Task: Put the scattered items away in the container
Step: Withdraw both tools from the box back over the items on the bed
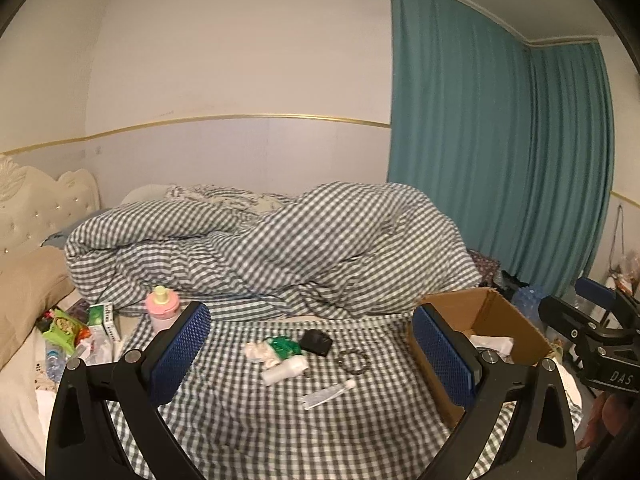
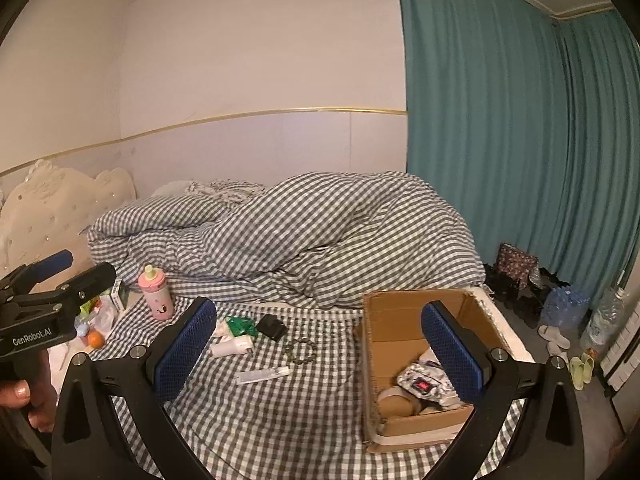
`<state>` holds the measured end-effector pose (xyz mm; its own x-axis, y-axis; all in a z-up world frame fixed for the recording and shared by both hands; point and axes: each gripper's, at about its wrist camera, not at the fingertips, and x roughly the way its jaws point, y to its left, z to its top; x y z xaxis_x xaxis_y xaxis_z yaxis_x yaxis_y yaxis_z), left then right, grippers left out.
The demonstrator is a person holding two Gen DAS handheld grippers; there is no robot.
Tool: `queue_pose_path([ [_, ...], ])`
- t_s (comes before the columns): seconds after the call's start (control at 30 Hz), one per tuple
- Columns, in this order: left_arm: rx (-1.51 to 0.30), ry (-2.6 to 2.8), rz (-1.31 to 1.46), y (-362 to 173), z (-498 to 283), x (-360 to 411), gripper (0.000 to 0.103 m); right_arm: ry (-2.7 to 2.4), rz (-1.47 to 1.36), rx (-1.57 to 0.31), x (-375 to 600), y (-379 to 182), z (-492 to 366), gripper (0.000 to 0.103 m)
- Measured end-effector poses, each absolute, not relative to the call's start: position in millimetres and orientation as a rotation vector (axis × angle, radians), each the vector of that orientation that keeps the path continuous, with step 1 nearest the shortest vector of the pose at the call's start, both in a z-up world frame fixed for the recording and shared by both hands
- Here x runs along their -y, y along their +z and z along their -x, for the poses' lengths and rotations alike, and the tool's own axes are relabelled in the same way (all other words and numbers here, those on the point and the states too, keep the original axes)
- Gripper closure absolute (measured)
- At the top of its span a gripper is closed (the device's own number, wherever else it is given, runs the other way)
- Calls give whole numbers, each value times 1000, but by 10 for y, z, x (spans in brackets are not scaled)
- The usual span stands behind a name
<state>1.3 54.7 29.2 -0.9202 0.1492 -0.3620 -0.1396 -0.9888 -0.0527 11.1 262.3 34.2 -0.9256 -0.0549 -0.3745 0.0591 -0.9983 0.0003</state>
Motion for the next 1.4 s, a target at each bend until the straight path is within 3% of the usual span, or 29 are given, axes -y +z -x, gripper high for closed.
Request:
queue_pose_path([
  [0.57,94,3012,634,85,171,-79,0,-2937,-636,-63,-2250,161,130,0],
  [1.4,67,2970,765,-389,695,-52,0,-2909,-793,-76,-2201,-306,727,0],
])
